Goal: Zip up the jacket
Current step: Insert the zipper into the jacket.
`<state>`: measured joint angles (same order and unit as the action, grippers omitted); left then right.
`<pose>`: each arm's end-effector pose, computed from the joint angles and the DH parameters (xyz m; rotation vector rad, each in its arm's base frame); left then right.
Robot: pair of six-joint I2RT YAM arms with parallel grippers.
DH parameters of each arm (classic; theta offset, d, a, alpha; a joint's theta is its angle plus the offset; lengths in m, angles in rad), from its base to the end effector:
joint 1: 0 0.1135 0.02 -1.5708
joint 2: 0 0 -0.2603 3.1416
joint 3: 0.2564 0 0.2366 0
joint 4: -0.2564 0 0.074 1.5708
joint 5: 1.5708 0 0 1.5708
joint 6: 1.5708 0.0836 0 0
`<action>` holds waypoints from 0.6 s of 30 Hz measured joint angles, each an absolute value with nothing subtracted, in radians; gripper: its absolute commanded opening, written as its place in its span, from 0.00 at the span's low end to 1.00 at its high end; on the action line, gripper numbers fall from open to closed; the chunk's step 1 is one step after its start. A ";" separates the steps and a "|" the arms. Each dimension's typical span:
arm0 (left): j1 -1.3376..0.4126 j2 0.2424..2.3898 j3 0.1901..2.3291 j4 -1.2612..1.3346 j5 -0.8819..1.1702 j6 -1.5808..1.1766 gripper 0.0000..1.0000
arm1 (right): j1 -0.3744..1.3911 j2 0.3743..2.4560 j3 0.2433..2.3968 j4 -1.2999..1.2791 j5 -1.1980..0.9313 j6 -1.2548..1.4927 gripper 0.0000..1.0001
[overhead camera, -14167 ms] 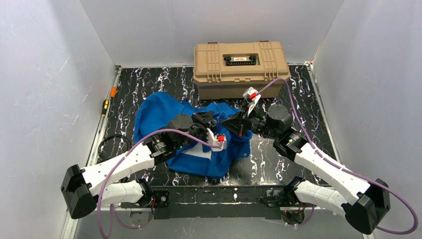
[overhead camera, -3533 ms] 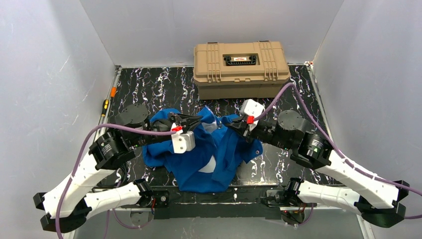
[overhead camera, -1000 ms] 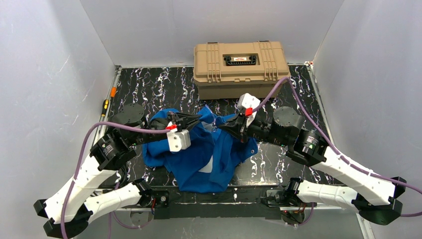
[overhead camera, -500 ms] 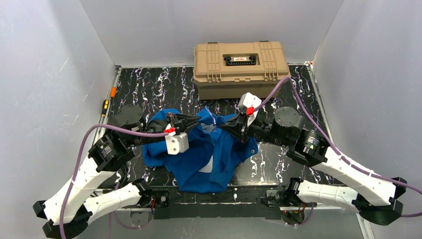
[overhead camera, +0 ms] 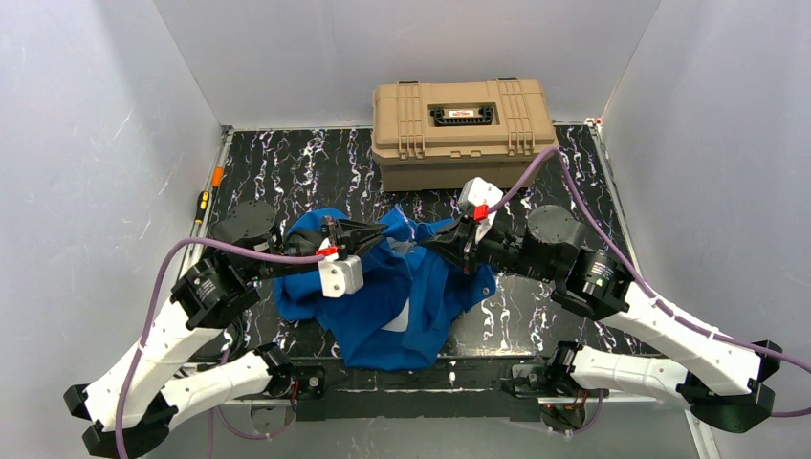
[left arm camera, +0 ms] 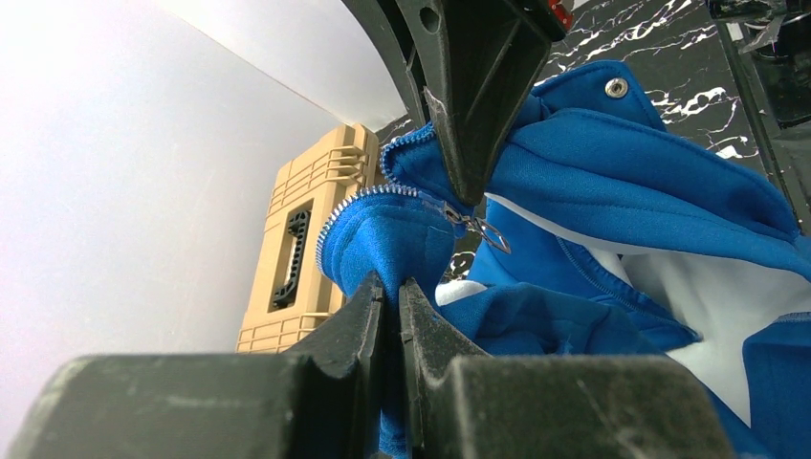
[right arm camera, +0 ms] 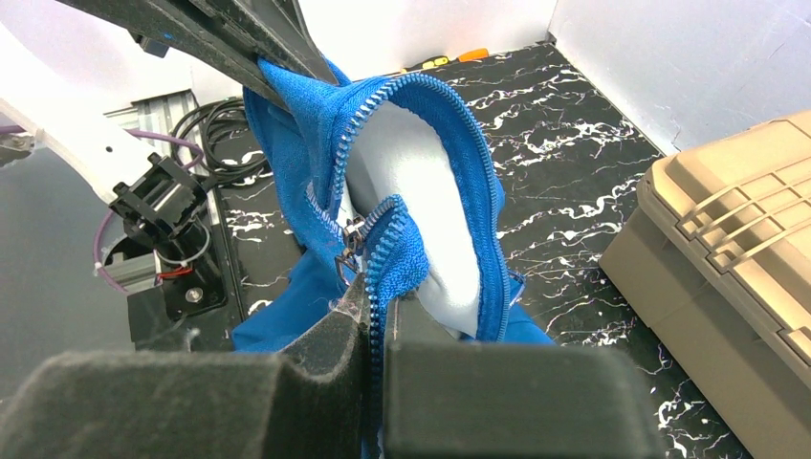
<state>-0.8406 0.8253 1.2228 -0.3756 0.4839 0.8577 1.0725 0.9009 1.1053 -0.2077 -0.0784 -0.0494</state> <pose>0.0905 -0.1594 0.4519 1.3899 0.7140 -0.3607 0.1030 0.2031 0.4222 -0.9265 1.3543 0.8561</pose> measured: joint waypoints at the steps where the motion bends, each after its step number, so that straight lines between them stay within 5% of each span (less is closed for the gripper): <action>1: -0.841 0.826 1.222 -0.376 0.484 0.859 0.00 | 1.073 0.901 1.105 -0.208 -0.078 -0.048 0.01; 18: -0.841 0.826 1.217 -0.381 0.488 0.875 0.00 | 1.073 0.896 1.105 -0.208 -0.078 -0.027 0.01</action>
